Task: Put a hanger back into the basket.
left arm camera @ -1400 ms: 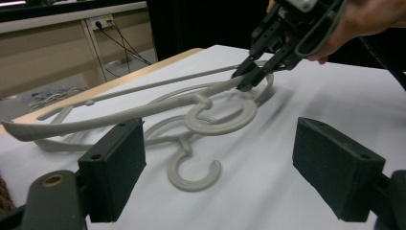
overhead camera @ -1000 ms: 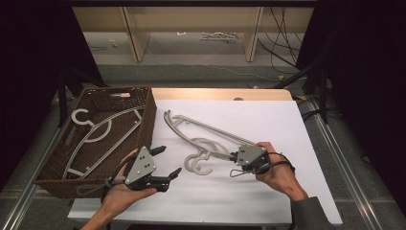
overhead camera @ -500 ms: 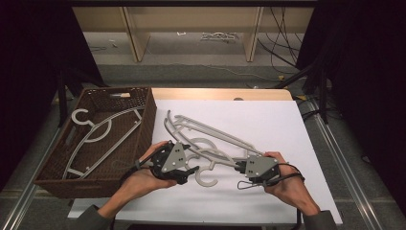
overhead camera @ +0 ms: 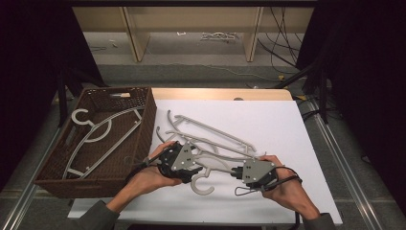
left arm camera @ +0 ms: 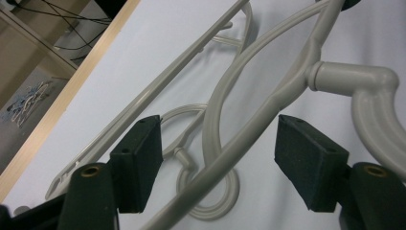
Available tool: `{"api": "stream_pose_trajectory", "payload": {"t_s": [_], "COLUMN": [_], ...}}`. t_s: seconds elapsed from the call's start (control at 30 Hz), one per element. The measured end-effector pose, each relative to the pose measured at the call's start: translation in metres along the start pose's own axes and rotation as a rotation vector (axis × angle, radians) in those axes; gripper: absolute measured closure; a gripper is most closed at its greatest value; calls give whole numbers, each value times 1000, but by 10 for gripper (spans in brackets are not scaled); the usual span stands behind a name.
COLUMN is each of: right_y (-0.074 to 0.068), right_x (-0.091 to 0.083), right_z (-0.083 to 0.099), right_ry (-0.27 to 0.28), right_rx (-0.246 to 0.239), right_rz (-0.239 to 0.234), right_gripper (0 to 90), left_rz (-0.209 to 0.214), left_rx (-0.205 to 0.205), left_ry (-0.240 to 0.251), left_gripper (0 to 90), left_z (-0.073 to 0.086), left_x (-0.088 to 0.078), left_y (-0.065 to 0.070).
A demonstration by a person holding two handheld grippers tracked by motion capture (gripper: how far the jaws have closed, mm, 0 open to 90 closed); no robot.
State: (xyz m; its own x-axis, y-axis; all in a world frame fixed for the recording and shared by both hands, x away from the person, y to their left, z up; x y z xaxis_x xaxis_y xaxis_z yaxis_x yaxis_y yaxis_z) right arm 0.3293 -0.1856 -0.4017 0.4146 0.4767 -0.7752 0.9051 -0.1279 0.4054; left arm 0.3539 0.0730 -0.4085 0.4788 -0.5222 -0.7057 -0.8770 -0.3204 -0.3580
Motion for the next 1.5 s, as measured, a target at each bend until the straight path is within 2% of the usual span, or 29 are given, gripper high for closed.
{"api": "stream_pose_trajectory", "payload": {"t_s": [0.1, 0.13, 0.2, 0.23, 0.27, 0.33, 0.4, 0.43, 0.53, 0.6, 0.7, 0.73, 0.77, 0.8, 0.83, 0.87, 0.93, 1.0, 1.07, 1.17, 1.27, 1.37, 1.43, 1.5], "right_y": [-1, -1, -2, -1, -2, -1, -1, 0, 2, 4, 7, 9, 10, 11, 12, 12, 13, 15, 16, 19, 23, 26, 26, 25], "right_x": [1, 1, 1, 1, 1, 0, 0, -1, -4, -9, -14, -16, -17, -19, -20, -20, -20, -21, -23, -28, -34, -40, -43, -45], "right_z": [-1, -1, -1, -1, -2, -1, -1, 0, 2, 3, 5, 6, 6, 7, 8, 8, 7, 7, 7, 8, 9, 11, 12, 13], "right_ry": [-10, -6, 5, 3, 13, 9, 13, 16, 39, 55, 70, 73, 76, 70, 59, 52, 52, 70, 88, 108, 181, 248, 274, 295], "right_rx": [-12, -9, -10, -13, -2, -23, -10, -17, -11, -6, 4, 8, 27, 27, 21, 27, 61, 123, 157, 226, 346, 457, 504, 531], "right_rz": [-7, -10, -23, -15, -29, -32, -35, -22, -27, -7, 0, 21, 22, 35, 38, 43, 61, 80, 87, 131, 165, 183, 204, 211], "right_gripper": [828, 828, 828, 827, 828, 827, 824, 820, 810, 799, 775, 767, 765, 755, 752, 760, 746, 719, 685, 560, 450, 386, 360, 343], "left_rz": [14, 13, 38, 38, 42, 27, 21, 26, 37, 55, 79, 94, 117, 156, 138, 147, 154, 161, 163, 154, 145, 157, 156, 160], "left_rx": [13, 22, 45, 54, 66, 95, 114, 128, 170, 175, 187, 171, 152, 130, 140, 133, 99, 72, 43, 5, -43, -105, -139, -185], "left_ry": [-9, -9, -16, -9, -16, -28, -35, -42, -47, -42, -20, -9, 7, 16, 13, 11, 21, 17, 19, 10, 1, 18, 27, 45], "left_gripper": [422, 446, 515, 552, 583, 603, 635, 651, 690, 716, 754, 769, 782, 791, 793, 793, 794, 795, 795, 795, 795, 795, 795, 795], "left_z": [0, -1, -1, -1, -2, -3, -4, -5, -7, -9, -13, -14, -15, -17, -18, -19, -20, -20, -19, -17, -13, -10, -10, -10], "left_x": [2, 2, 2, 2, 2, 1, -1, -3, -5, -6, -7, -8, -9, -10, -13, -14, -16, -18, -19, -20, -21, -25, -28, -30], "left_y": [3, 3, 4, 4, 5, 5, 5, 5, 6, 8, 11, 12, 12, 12, 12, 12, 10, 8, 6, 1, -7, -15, -21, -27]}}
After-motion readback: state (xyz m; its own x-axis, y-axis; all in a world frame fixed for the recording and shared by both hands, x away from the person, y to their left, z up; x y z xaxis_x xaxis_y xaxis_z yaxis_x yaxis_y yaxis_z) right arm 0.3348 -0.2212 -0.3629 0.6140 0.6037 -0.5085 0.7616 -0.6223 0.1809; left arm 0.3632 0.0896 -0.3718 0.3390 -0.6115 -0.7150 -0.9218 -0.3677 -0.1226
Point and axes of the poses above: each handheld gripper's, and its own axes: x roughly forward along the jaws, z roughly out of its underside, y roughly to its right, the point moved 1 cm from there along x, roughly forward along the jaws, and after that the axes turned 7 degrees about -y, right-handed, at the moved point
